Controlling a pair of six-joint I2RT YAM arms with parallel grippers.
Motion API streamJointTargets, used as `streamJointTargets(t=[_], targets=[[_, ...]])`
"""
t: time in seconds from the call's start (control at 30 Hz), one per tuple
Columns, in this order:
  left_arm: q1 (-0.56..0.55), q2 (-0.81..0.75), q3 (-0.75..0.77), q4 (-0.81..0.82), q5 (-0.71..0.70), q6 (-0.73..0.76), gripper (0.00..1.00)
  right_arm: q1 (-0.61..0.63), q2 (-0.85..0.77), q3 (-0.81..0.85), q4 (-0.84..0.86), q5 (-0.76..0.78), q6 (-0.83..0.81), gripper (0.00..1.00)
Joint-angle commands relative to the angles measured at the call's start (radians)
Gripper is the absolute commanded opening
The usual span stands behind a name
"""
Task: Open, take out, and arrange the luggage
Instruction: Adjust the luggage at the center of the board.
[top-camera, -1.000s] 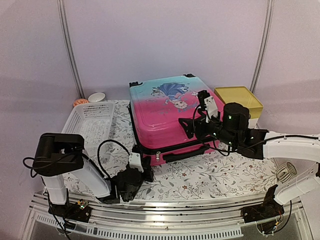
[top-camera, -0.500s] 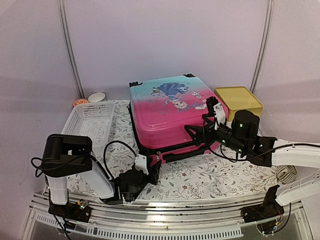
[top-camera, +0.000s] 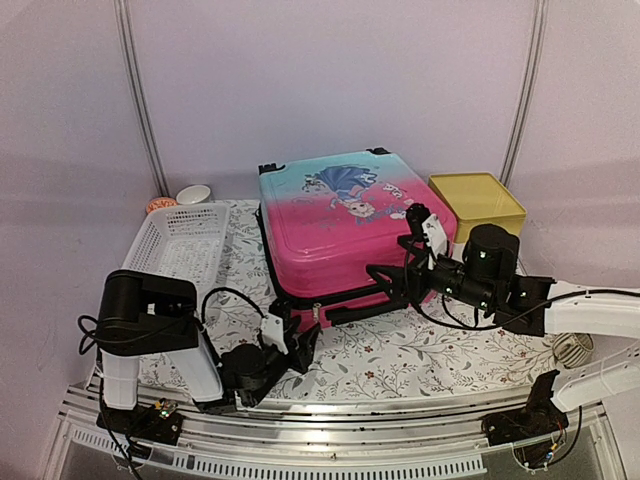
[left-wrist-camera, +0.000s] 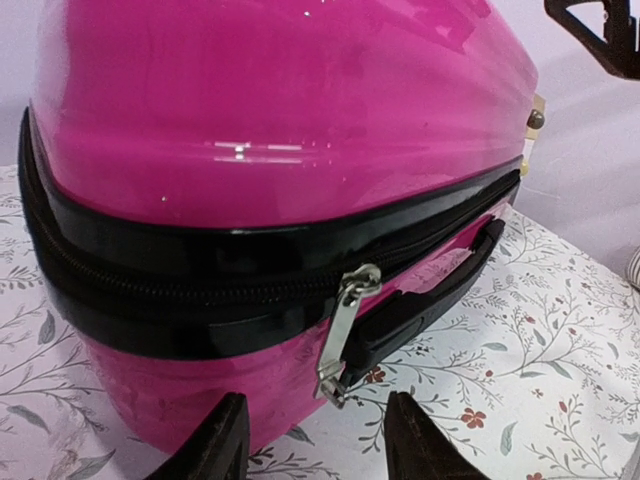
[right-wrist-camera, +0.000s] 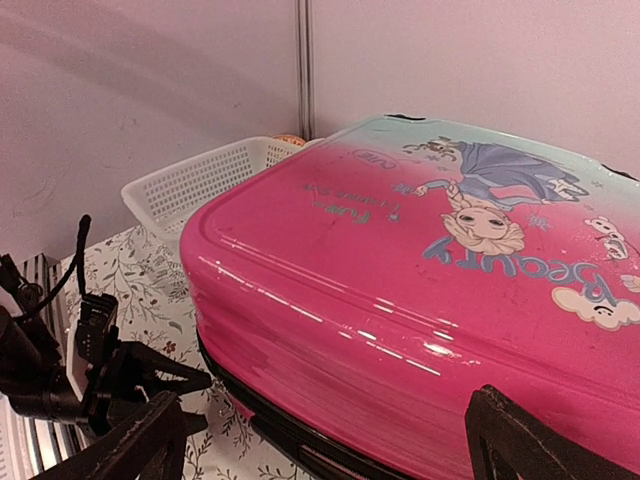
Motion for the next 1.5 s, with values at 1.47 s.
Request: streamJointTargets(t=[1.47], targets=[[0.012, -0.057, -0.197, 0.265, -0.024, 0.036, 0.59, -0.504, 0.122, 0.127, -0.106, -0.661, 0.478, 0.88]])
